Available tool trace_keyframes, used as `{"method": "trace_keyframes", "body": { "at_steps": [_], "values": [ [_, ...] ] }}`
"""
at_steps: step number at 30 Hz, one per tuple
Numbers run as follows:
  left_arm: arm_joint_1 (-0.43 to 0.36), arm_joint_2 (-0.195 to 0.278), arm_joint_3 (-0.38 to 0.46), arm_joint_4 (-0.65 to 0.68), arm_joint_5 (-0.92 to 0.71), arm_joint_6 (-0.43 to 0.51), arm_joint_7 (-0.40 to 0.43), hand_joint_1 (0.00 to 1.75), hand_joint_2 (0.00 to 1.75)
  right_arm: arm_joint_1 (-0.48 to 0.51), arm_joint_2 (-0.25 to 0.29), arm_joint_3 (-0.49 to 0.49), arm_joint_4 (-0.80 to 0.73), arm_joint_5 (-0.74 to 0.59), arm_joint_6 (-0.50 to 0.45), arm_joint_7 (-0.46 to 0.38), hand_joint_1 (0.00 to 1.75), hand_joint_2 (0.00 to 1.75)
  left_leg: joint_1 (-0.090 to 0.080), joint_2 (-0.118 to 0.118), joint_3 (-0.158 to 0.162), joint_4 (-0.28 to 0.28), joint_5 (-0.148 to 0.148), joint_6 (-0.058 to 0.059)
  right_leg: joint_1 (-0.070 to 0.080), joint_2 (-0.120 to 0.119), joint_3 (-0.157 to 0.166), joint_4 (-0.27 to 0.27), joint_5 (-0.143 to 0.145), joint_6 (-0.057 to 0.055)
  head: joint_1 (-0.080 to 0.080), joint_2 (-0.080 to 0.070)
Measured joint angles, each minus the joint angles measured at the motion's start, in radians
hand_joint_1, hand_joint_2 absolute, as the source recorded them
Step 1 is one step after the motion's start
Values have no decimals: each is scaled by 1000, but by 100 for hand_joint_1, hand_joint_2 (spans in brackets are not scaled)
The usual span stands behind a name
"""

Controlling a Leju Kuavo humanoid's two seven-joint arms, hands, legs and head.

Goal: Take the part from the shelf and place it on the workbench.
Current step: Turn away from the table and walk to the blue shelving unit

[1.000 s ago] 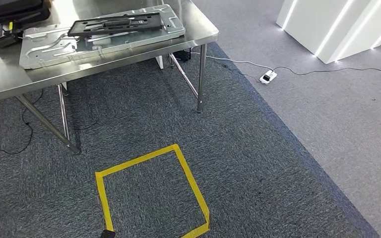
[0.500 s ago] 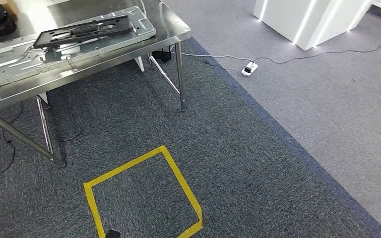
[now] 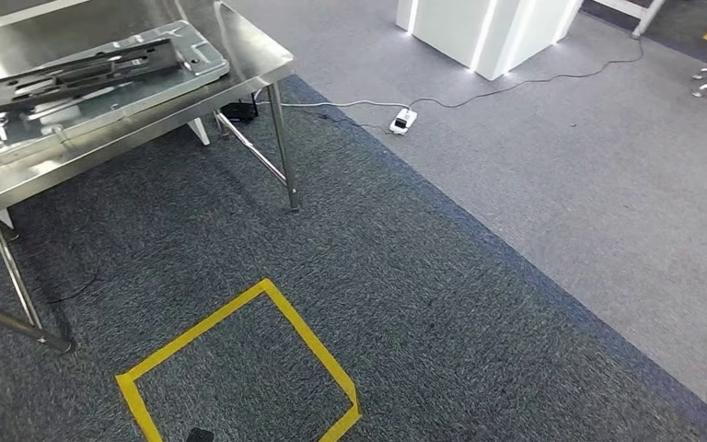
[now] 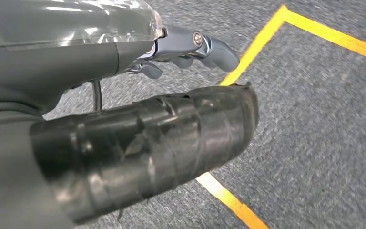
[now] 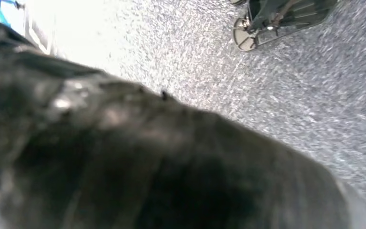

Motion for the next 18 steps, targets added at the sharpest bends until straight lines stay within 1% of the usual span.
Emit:
{"method": "trace_keyframes", "body": {
  "at_steps": [1,2,3,4,5,6,7,8,9,10,11,12,13,14,15,16,17,18],
  "values": [
    [0,0,1,0,0,0,0,0,0,1,0,0,0,0,0,0,0,0,-1,13,-1,2,-2,-1,0,-3,5,-4,12,1,0,0],
    [-1,0,1,0,0,0,0,0,0,2,0,0,0,1,0,0,0,0,-1,25,0,5,-5,-2,0,-10,32,-49,40,1,0,0],
    [-2,0,1,0,0,0,0,0,0,3,0,0,0,1,0,0,0,0,-1,36,1,8,-8,-4,0,-27,74,-122,72,-1,0,0],
    [-2,0,1,0,0,0,0,0,0,2,0,0,0,2,0,0,0,0,-4,45,2,12,-12,-9,3,-45,112,-189,96,-5,0,0],
    [-2,0,2,0,0,0,0,0,0,1,0,0,0,2,0,0,0,0,-6,53,4,14,-16,-14,6,-58,139,-238,110,-10,0,0],
    [-3,0,2,0,0,0,-1,0,0,0,0,0,0,2,1,0,0,0,-8,60,6,17,-20,-19,9,-65,151,-263,114,-14,0,0],
    [-4,0,2,0,0,0,-1,0,0,0,0,0,0,3,1,0,0,0,-9,66,8,17,-21,-24,12,-60,149,-264,113,-18,-1,0],
    [-5,-1,3,0,0,0,-1,0,0,1,0,0,0,3,1,0,0,0,-9,73,11,16,-23,-28,11,-50,148,-267,115,-23,-1,0],
    [-6,-1,3,0,0,0,-1,0,0,2,0,0,0,3,1,0,0,0,-7,70,13,19,-27,-34,9,-42,148,-270,117,-28,-1,0],
    [-7,-1,3,0,0,0,-2,0,0,2,0,0,0,3,1,0,0,0,-6,56,10,31,-39,-39,6,-34,148,-274,120,-34,-1,0],
    [-7,-2,3,0,0,0,-2,0,0,1,0,0,0,3,1,0,0,0,-3,34,-2,62,-63,-44,3,-25,149,-277,124,-40,-2,0],
    [-6,-2,3,0,0,0,-3,0,0,1,0,0,0,4,1,0,0,0,-1,8,-25,115,-97,-49,2,-17,149,-279,126,-44,-2,0],
    [-5,-1,3,0,0,0,-3,0,0,0,0,0,0,4,1,0,0,0,0,-9,-55,184,-134,-51,2,-7,147,-279,127,-46,-2,0],
    [-4,-1,3,0,0,0,-3,0,0,0,0,0,0,4,1,0,0,0,1,-17,-86,252,-163,-53,3,3,145,-278,128,-47,-2,0],
    [-2,-1,3,0,0,0,-3,0,0,1,0,0,0,4,1,0,0,0,2,-19,-108,299,-174,-54,3,15,144,-277,128,-48,-2,0],
    [-2,-1,3,0,0,0,-3,0,0,1,0,0,0,4,1,0,0,0,3,-20,-115,309,-164,-54,4,28,144,-275,128,-48,-2,0],
    [-1,-1,3,0,0,0,-3,0,0,1,0,0,0,5,2,1,0,0,4,-22,-102,278,-134,-53,3,42,144,-272,128,-47,-2,0],
    [-2,-1,3,0,0,0,-3,0,0,1,0,0,0,6,2,1,0,0,6,-31,-76,215,-92,-52,3,56,144,-270,127,-46,-2,0]
  ]
}}
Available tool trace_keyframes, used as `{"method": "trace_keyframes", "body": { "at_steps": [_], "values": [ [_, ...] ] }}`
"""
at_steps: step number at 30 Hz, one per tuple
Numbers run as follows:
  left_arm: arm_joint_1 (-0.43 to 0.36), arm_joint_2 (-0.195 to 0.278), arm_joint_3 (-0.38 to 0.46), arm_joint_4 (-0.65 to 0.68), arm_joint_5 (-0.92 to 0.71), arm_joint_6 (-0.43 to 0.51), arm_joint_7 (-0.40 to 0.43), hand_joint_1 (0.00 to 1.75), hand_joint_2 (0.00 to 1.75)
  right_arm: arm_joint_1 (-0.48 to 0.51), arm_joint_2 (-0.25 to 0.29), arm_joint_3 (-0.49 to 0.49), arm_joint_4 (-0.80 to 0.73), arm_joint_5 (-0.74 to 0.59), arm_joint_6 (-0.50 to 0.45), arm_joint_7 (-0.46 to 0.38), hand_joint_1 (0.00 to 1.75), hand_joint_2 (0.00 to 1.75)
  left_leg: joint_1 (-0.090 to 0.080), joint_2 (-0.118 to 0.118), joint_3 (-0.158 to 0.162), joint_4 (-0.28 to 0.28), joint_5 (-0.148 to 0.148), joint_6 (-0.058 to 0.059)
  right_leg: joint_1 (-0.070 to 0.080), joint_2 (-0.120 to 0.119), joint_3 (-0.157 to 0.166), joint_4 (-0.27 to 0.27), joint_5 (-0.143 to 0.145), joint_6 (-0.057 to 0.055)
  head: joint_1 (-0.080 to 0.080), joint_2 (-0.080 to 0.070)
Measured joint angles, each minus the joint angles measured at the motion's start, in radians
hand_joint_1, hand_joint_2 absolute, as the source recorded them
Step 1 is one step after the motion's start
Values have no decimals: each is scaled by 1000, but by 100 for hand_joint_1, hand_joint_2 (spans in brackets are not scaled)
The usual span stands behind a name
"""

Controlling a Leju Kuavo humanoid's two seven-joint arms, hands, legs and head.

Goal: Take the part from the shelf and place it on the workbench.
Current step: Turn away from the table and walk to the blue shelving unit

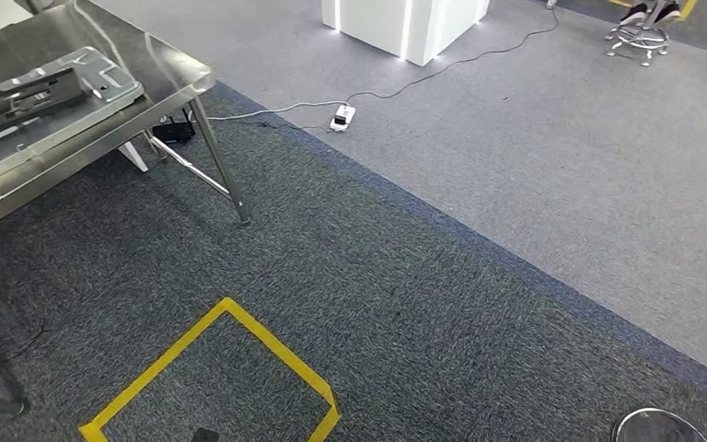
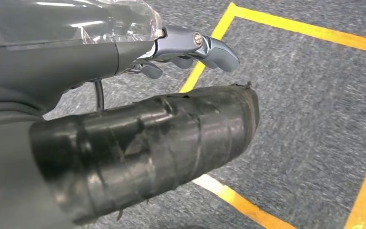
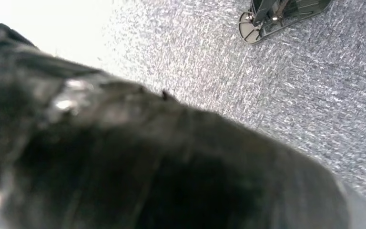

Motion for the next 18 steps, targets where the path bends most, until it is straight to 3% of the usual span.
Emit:
{"method": "trace_keyframes", "body": {
  "at_steps": [2,4,6,8,10,12,13,14,15,17,18],
  "values": [
    [1,1,1,0,0,0,0,0,0,-2,0,0,0,2,3,0,0,0,4,-45,52,-128,58,4,1,26,-5,8,-1,6,0,0],
    [-1,1,4,0,-1,0,0,0,0,-2,0,0,0,5,8,0,0,0,3,-73,69,-175,67,9,0,47,-14,11,2,19,0,0],
    [-4,1,5,0,-2,0,0,0,0,2,0,0,0,7,11,0,0,0,2,-56,70,-182,73,20,-4,61,-21,8,8,32,0,0],
    [-5,1,6,0,-2,0,-1,0,0,4,0,0,1,9,12,0,0,0,3,-31,73,-193,83,36,-2,23,-35,34,-10,39,1,0],
    [-4,1,6,0,-3,0,-1,0,0,2,0,0,2,11,12,0,0,0,1,-2,74,-200,87,46,0,-36,-79,132,-70,43,2,0],
    [-2,2,7,0,-3,0,-1,0,0,0,0,0,2,12,12,0,0,0,-3,27,73,-199,85,49,-2,-55,-132,247,-120,48,2,0],
    [-1,2,7,0,-2,0,-1,0,0,0,0,0,2,13,12,0,0,0,-5,42,72,-198,84,50,-3,-58,-140,269,-121,49,2,0],
    [-1,2,8,0,-2,0,-1,0,0,0,0,0,2,13,12,0,0,0,-5,55,73,-196,82,49,-3,-62,-128,254,-104,50,2,0],
    [-2,2,8,0,-2,0,-1,0,0,1,0,0,2,13,12,0,0,0,-6,67,74,-195,79,48,-2,-70,-98,203,-74,48,2,0],
    [-3,2,8,0,-2,0,-1,0,0,0,0,0,3,13,13,0,0,0,-8,87,78,-190,72,41,4,-111,-26,72,-26,42,2,0],
    [-3,2,8,0,-2,0,-1,0,0,-1,0,0,3,14,13,0,0,0,-11,95,80,-188,69,36,8,-125,-5,30,-16,37,1,0]
  ]
}}
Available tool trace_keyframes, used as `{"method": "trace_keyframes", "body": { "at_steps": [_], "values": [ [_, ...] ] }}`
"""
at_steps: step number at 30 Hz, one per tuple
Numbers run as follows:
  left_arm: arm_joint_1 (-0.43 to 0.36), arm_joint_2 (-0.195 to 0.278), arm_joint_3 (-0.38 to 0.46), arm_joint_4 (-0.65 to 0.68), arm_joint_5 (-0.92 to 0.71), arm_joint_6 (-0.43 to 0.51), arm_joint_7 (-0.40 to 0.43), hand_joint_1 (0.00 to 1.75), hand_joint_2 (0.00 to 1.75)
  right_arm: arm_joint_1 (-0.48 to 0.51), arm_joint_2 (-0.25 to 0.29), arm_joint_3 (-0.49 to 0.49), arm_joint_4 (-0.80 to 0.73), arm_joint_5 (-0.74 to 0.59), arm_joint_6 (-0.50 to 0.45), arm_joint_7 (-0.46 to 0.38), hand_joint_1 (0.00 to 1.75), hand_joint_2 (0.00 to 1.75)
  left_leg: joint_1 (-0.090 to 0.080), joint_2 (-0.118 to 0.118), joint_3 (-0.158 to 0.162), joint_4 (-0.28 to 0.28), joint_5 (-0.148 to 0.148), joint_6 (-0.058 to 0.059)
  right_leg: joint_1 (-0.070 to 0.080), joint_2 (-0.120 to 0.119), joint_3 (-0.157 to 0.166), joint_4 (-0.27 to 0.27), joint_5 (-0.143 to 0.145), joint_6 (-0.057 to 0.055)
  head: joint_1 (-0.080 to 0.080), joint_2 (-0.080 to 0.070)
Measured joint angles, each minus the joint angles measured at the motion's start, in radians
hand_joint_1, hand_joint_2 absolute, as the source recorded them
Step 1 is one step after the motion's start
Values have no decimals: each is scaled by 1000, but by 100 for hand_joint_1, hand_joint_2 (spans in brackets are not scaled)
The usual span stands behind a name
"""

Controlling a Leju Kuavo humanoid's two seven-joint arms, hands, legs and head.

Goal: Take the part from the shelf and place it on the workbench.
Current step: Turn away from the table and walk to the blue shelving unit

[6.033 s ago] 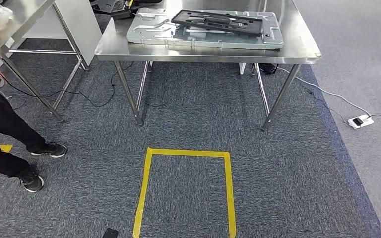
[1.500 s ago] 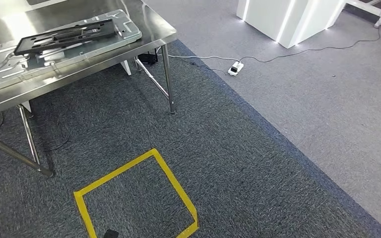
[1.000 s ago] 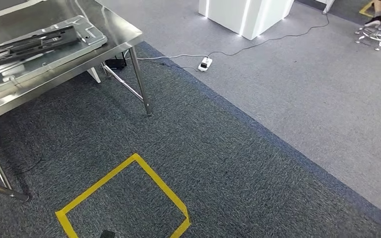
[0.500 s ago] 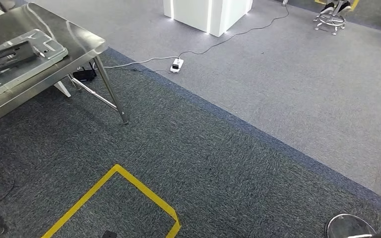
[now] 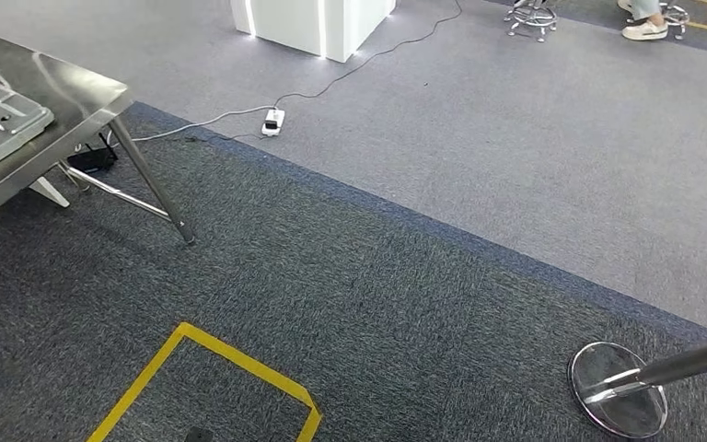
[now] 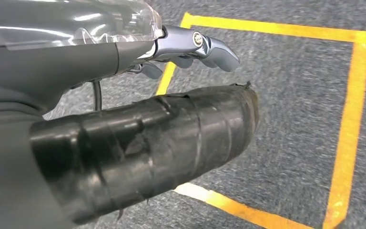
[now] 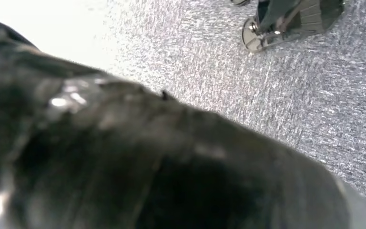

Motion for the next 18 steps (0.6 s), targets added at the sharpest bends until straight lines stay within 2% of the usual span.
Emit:
{"method": "trace_keyframes", "body": {
  "at_steps": [1,3,4,6,7,8,9,10,11,12,13,14,15,16,17,18],
  "values": [
    [-1,0,0,0,0,0,0,0,0,-1,0,0,0,0,0,0,0,0,-2,8,2,1,-3,-5,4,-7,7,-18,0,-4,0,0],
    [-3,0,0,0,0,0,0,0,0,0,0,0,0,0,0,0,0,0,-4,24,6,0,-6,-14,6,13,5,-23,4,-14,-1,0],
    [-4,0,0,0,0,0,0,0,0,0,0,0,0,0,0,0,0,0,-2,18,7,5,-13,-19,4,23,6,-27,6,-20,-1,0],
    [-4,0,0,0,0,1,0,0,0,0,0,0,0,0,0,0,0,0,2,-28,-17,64,-57,-28,-1,42,8,-35,13,-31,-1,0],
    [-3,0,0,0,0,1,-1,0,0,-1,0,0,0,0,0,0,0,0,5,-57,-43,124,-91,-31,-2,52,7,-35,14,-35,-1,0],
    [-1,0,0,0,0,1,-1,0,0,-2,0,0,0,0,0,0,0,0,6,-74,-75,195,-124,-33,-1,63,6,-35,15,-37,-1,0],
    [1,0,0,0,0,1,-1,0,0,-2,0,0,0,0,0,0,0,0,7,-81,-104,254,-144,-35,-1,76,5,-34,15,-38,-1,0],
    [2,1,0,0,0,1,-1,0,0,-1,0,0,0,0,0,0,0,0,7,-83,-121,285,-144,-35,0,90,5,-32,15,-38,-1,0],
    [3,1,0,0,0,1,0,0,0,-1,0,0,0,0,0,0,0,0,7,-84,-120,278,-124,-34,0,105,5,-30,15,-38,-1,0],
    [3,1,0,0,0,1,0,0,0,-1,0,0,0,0,0,0,0,0,8,-88,-102,232,-87,-33,-1,119,5,-27,14,-38,-1,0],
    [2,1,0,0,0,1,0,0,0,-1,0,0,0,0,0,0,0,0,10,-101,-74,162,-46,-30,-1,133,5,-25,14,-36,-1,0],
    [3,1,0,0,0,0,0,0,0,-2,0,0,0,0,0,0,0,0,11,-124,-48,96,-17,-28,0,146,4,-21,13,-34,-1,0],
    [2,2,0,0,0,0,1,0,0,-3,0,0,0,0,1,0,0,0,12,-144,-29,49,1,-26,0,158,1,-19,13,-29,-1,0],
    [1,3,0,0,0,0,1,0,0,-3,0,0,0,0,1,0,0,0,12,-160,-19,23,6,-23,-1,168,-2,-18,14,-24,-1,0],
    [0,3,1,0,-1,0,2,0,0,-2,0,0,0,0,1,0,0,0,10,-164,-17,17,4,-20,-3,177,-6,-18,16,-16,-1,0],
    [-2,3,1,0,-1,0,2,0,0,1,0,0,0,0,1,0,0,0,9,-155,-16,14,7,-15,-5,185,-10,-20,19,-9,-1,0]
  ]
}}
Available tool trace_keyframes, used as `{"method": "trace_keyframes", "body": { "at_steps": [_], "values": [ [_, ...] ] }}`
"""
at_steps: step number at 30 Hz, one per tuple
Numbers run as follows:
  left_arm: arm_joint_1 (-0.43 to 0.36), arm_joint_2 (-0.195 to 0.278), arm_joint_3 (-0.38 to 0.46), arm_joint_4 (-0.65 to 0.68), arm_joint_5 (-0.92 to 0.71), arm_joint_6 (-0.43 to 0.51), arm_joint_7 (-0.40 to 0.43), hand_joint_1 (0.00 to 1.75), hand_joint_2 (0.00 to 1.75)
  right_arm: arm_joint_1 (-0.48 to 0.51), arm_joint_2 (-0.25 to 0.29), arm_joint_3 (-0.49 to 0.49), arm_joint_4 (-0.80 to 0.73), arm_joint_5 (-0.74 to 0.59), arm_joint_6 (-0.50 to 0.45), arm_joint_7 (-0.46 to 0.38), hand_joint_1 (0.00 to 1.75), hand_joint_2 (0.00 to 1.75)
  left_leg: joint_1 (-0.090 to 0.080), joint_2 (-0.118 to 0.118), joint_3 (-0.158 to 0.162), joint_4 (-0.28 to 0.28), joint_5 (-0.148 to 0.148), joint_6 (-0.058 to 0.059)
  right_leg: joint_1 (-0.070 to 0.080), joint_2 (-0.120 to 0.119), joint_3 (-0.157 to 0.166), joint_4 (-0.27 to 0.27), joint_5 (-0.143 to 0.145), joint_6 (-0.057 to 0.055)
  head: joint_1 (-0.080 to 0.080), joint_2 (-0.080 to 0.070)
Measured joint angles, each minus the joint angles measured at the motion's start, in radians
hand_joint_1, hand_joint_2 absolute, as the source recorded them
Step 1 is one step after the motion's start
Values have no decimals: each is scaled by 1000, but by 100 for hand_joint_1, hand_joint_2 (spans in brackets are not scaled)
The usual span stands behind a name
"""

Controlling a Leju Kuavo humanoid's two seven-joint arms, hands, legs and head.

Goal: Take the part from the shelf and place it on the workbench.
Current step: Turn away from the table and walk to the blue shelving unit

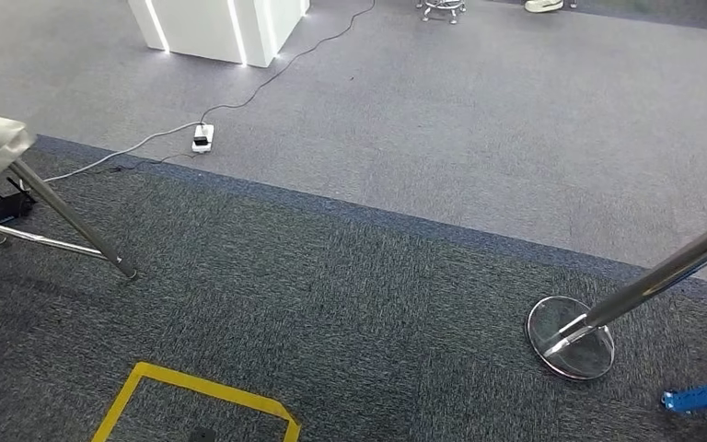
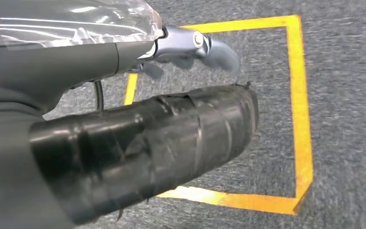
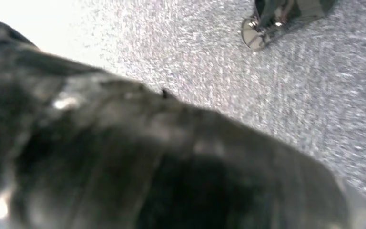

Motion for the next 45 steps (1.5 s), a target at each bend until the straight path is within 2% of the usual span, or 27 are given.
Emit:
{"method": "trace_keyframes", "body": {
  "at_steps": [1,3,5,7,8,9,11,13,16,18,20,21,22,23,25,27,29,31,33,35,37,38,39,40,42,44,45],
  "values": [
    [-1,0,0,0,0,0,0,0,0,2,0,0,0,0,0,0,0,0,0,11,2,-6,4,8,-1,-8,-3,3,-2,5,0,0],
    [1,0,0,0,1,-1,0,0,0,3,0,0,1,0,0,0,0,0,2,37,5,-18,14,23,2,-56,-26,51,-35,12,2,0],
    [4,1,1,0,3,-2,-1,0,0,0,0,0,1,2,0,0,0,0,-2,65,4,-21,15,30,2,-105,-83,169,-100,15,3,0],
    [6,1,1,0,5,-3,-1,0,0,-1,0,0,1,2,1,0,0,0,-6,94,4,-20,13,31,-1,-115,-129,267,-131,19,3,0],
    [5,1,1,0,5,-3,-1,0,0,0,0,0,1,3,1,0,0,0,-7,108,5,-20,11,31,-2,-119,-127,267,-120,20,3,0],
    [5,1,1,0,5,-3,-1,0,0,0,0,0,1,3,1,0,0,0,-7,120,7,-20,9,30,-3,-125,-104,226,-91,19,3,0],
    [4,1,1,0,5,-3,0,0,0,1,0,0,1,3,2,0,0,0,-10,140,14,-18,2,25,3,-163,-28,87,-31,12,3,0],
    [4,1,1,0,4,-3,0,0,0,-1,0,0,1,5,2,-1,0,0,-13,157,19,-16,-5,16,12,-190,13,6,-8,1,3,0],
    [-1,1,1,0,4,-3,0,0,0,-1,0,0,1,6,2,-1,0,0,-14,175,26,-16,-12,2,14,-169,11,-7,-5,-12,3,0],
    [-2,0,1,0,3,-3,0,0,0,-1,1,0,1,6,2,0,0,0,-11,139,14,22,-43,-7,6,-150,15,-17,1,-23,2,0],
    [1,1,1,0,3,-3,0,0,0,-2,1,0,1,6,2,0,0,0,-7,88,-38,139,-108,-12,4,-129,16,-19,4,-30,1,0],
    [3,1,1,0,3,-4,1,0,0,-2,1,0,1,7,2,0,0,0,-6,77,-72,209,-137,-13,4,-116,15,-18,5,-31,1,0],
    [5,1,1,0,3,-5,1,0,0,-2,1,0,1,7,2,0,0,0,-6,74,-98,260,-149,-14,4,-103,15,-17,5,-32,1,0],
    [6,1,1,0,3,-5,1,0,0,-1,1,0,1,7,2,0,0,0,-6,72,-109,277,-141,-14,4,-89,15,-15,5,-32,1,0],
    [6,1,1,0,3,-5,1,0,0,-1,1,0,1,8,2,0,0,0,-4,60,-78,191,-71,-11,4,-60,15,-10,4,-30,1,0],
    [6,2,1,0,2,-5,1,0,0,-2,2,0,1,9,2,0,0,0,0,15,-27,60,-10,-7,4,-34,10,-2,2,-24,1,0],
    [6,2,1,0,2,-6,1,0,0,-3,3,0,1,9,2,0,0,0,0,-12,-8,7,2,-4,4,-13,2,4,3,-12,1,0],
    [3,2,1,0,1,-6,1,0,0,2,3,0,1,10,1,1,0,0,-1,6,-6,1,8,3,3,0,-6,4,6,1,1,0],
    [2,1,2,0,1,-6,1,0,0,5,3,0,1,10,1,1,0,0,1,30,-3,-8,16,17,5,-43,-23,33,-17,11,2,0],
    [5,1,2,0,1,-6,1,0,0,3,3,0,1,10,1,1,0,0,-1,57,-4,-13,19,25,4,-101,-71,137,-80,19,3,0],
    [8,1,2,0,1,-6,1,0,0,1,3,0,1,10,1,1,0,0,-4,88,-6,-12,18,27,1,-115,-128,261,-133,27,3,0],
    [8,1,2,0,1,-6,1,0,0,1,3,0,1,10,1,1,0,0,-4,102,-6,-12,17,28,-1,-117,-137,284,-133,29,3,0],
    [7,1,2,0,2,-6,1,0,0,2,3,0,1,10,1,1,0,0,-4,115,-5,-12,15,27,-2,-121,-125,267,-114,30,3,0],
    [7,1,2,0,2,-6,1,0,0,3,3,0,1,10,1,1,0,0,-5,126,-3,-12,13,26,-2,-129,-93,212,-82,28,3,0],
    [6,1,2,0,2,-7,1,0,0,2,3,0,1,12,2,1,0,0,-7,145,4,-11,7,19,4,-171,-16,68,-28,18,3,0],
    [5,1,2,0,2,-7,1,0,0,0,3,0,1,13,2,0,0,0,-11,162,11,-10,1,10,13,-194,18,-1,-13,5,2,0],
    [3,1,2,0,2,-7,1,0,0,0,2,0,1,13,1,0,0,0,-12,171,14,-12,0,6,17,-187,17,-3,-13,-1,2,0]
  ]
}}
